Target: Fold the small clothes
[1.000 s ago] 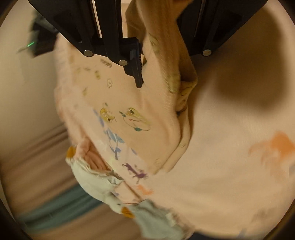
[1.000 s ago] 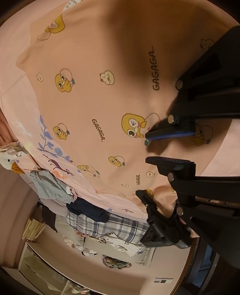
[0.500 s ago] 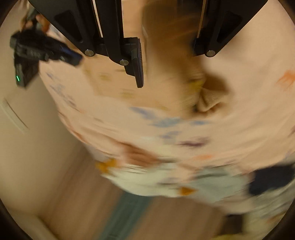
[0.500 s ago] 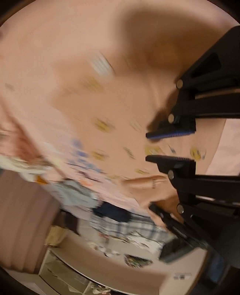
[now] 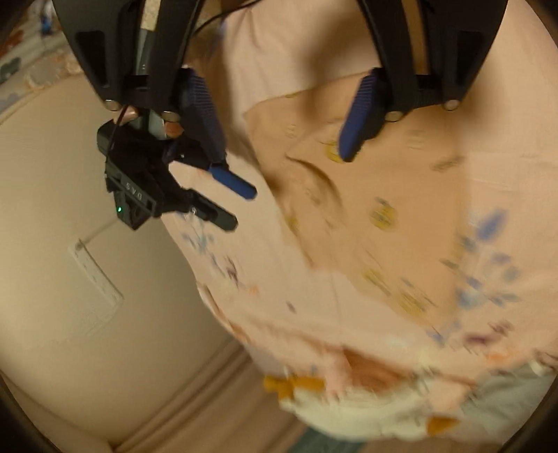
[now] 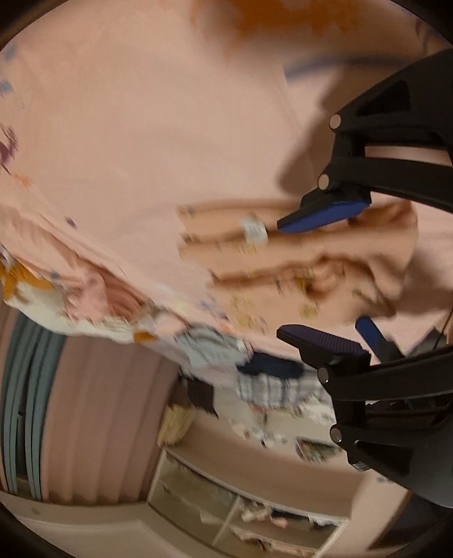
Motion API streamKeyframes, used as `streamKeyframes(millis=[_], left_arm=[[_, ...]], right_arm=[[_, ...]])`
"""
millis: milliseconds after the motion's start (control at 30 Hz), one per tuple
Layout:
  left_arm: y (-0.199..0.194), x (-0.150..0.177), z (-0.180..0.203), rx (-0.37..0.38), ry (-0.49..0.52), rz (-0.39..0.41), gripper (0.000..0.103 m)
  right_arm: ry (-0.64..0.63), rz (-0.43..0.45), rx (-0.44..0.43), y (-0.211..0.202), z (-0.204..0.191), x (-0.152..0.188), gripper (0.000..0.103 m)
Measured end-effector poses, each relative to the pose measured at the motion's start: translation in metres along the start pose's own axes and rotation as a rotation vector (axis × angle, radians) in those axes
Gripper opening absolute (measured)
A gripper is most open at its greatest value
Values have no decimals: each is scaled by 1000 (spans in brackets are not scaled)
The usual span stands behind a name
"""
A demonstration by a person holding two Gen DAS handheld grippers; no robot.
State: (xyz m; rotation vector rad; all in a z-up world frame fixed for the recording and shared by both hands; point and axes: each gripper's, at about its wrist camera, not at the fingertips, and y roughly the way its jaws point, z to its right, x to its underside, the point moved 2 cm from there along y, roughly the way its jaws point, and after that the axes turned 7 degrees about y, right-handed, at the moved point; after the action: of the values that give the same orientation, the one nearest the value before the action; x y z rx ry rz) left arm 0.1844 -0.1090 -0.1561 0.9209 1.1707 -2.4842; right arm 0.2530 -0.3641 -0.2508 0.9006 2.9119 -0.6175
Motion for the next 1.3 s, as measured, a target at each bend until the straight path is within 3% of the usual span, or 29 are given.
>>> streamKeyframes(millis=[100, 233, 433, 533, 600, 700, 800, 1033, 1100, 1300], left_arm=[[-20, 10, -14, -150, 47, 54, 73], [-12, 30, -41, -332, 33, -6, 73], [10, 44, -49, -150, -23, -122, 73], [10, 48, -55, -66, -81, -142, 73], [10, 51, -57, -5, -106, -162, 73], [11, 55, -54, -25, -94, -155, 73], [16, 55, -47, -53, -55, -138, 73], [37, 55, -31, -185, 100, -126, 73], [36, 56, -31, -202, 120, -125, 73], [40, 63, -30, -244, 165, -117, 73]], right_arm=[[-66, -27, -17, 14, -20, 3, 56], [-198, -48, 112, 39, -38, 2, 60], [-213, -145, 246, 96, -21, -7, 60], [-217, -156, 196, 109, -18, -11, 60], [-212, -174, 160, 115, -19, -14, 53], [-223, -184, 210, 119, -18, -13, 34], [-242, -178, 206, 118, -22, -12, 27], [-224, -156, 204, 124, -16, -10, 23], [-219, -134, 232, 124, -15, -10, 12], [-192, -108, 197, 119, -13, -11, 10]])
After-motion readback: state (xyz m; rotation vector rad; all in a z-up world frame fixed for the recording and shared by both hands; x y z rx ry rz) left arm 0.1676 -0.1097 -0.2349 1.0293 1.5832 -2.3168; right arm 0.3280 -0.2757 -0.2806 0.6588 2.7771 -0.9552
